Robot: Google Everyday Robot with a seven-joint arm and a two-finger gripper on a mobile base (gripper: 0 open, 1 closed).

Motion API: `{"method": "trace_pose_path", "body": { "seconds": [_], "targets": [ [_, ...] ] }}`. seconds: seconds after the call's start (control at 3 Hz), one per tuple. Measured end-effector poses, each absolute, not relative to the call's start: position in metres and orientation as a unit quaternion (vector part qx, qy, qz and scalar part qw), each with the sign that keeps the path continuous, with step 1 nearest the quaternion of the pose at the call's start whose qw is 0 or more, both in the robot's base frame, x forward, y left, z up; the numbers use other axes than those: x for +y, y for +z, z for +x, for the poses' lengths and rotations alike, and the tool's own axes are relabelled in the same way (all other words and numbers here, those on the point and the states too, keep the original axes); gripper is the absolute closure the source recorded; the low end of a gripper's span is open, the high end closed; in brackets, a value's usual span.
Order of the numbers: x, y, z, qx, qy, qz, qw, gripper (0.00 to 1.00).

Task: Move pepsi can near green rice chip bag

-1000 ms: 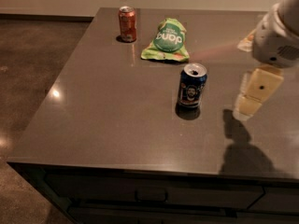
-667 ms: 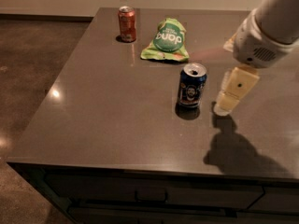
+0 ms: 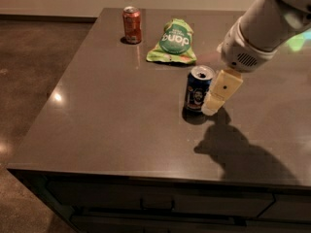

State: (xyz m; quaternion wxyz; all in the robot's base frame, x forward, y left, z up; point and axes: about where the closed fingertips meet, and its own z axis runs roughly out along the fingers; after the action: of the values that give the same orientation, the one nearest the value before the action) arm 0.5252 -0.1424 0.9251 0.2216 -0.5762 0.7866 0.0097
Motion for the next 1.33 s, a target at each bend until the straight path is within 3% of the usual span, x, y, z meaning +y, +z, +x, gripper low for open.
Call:
{"method": "trace_pose_path", "body": {
  "seconds": [0.33, 1.33],
  "targets": [
    [-0.134, 0.918, 0.535, 0.787, 0.019, -0.572, 0.229, 0.0],
    [-0.127, 0.916, 0.554, 0.79, 0.031, -0.57, 0.224, 0.7]
  ]
}}
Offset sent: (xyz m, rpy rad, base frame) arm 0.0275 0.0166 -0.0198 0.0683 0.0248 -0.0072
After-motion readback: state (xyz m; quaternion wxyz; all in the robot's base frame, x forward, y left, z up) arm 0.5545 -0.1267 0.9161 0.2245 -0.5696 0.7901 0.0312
